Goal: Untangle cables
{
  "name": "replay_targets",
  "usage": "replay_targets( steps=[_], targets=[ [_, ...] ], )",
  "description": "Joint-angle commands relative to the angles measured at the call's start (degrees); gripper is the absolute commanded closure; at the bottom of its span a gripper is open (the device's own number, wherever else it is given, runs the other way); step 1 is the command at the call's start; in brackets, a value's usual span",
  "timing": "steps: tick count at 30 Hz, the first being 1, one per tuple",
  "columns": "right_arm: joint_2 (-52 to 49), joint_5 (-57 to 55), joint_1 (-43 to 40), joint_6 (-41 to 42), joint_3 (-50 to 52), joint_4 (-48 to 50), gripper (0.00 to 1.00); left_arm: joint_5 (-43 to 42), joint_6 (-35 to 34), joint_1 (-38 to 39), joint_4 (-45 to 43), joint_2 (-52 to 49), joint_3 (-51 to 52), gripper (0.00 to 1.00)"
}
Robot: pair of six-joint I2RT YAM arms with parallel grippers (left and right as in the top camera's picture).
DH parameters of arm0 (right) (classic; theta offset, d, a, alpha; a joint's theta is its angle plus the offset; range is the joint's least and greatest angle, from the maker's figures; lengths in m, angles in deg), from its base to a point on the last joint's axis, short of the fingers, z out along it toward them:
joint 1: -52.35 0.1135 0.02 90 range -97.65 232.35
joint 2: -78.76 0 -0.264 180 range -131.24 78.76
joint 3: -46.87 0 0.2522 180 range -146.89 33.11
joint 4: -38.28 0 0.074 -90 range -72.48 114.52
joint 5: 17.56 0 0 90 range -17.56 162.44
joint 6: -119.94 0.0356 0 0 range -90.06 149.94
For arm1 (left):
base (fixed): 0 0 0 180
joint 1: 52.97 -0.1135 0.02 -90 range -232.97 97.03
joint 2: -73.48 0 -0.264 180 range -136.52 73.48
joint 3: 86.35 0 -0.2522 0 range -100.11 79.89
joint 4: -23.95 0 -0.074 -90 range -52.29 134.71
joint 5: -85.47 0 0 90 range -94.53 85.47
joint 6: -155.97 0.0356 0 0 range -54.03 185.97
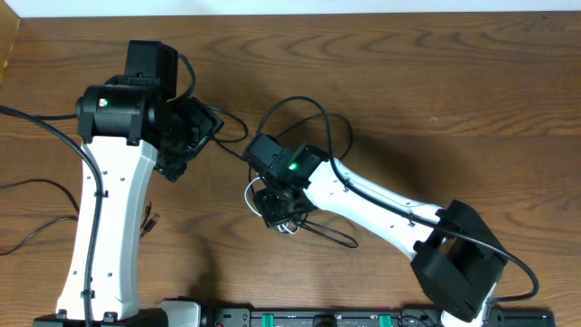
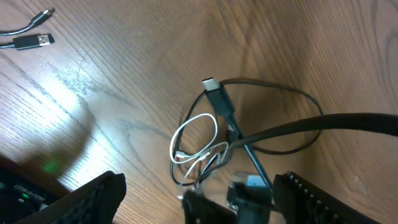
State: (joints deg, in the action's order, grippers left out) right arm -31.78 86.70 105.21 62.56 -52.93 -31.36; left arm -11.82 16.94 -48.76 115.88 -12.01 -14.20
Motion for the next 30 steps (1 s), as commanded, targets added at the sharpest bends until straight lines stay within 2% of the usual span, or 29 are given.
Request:
replay_targets(
  steps=[1,7,14,23,27,30],
  targets=[
    [7.3,-0.6,-2.5,-2.6,-6.8,-4.0,0.98,1.6,0.8,-0.3,0.5,-0.2,0.2,0.20],
    [19.4,-1.3,-7.9,-8.1,-18.5,-9.4,0.98,2.0,0.8,-0.3,0.7,-0.2,0.2,0.20],
    [34.1,-16.3,-17.6,-9.1,-29.2,-9.2,0.98,2.0,0.8,-0.3,1.0,-0.2,0.2,0.20],
    [46.8,-35.0,-23.7,-8.2,-29.9,-10.6,0.99,2.0,0.8,-0.3,1.0,-0.2,0.2,0.20],
    [48.9,-43.7,-23.7,-5.2,-29.9,-13.5,0.98,2.0,0.8,-0.3,1.1,-0.2,0.2,0.19],
    [48.8,-45.8,-23.7,-3.9,-29.8,-15.6,0.98,2.0,0.8,-0.3,1.1,-0.2,0.2,0.20]
  ],
)
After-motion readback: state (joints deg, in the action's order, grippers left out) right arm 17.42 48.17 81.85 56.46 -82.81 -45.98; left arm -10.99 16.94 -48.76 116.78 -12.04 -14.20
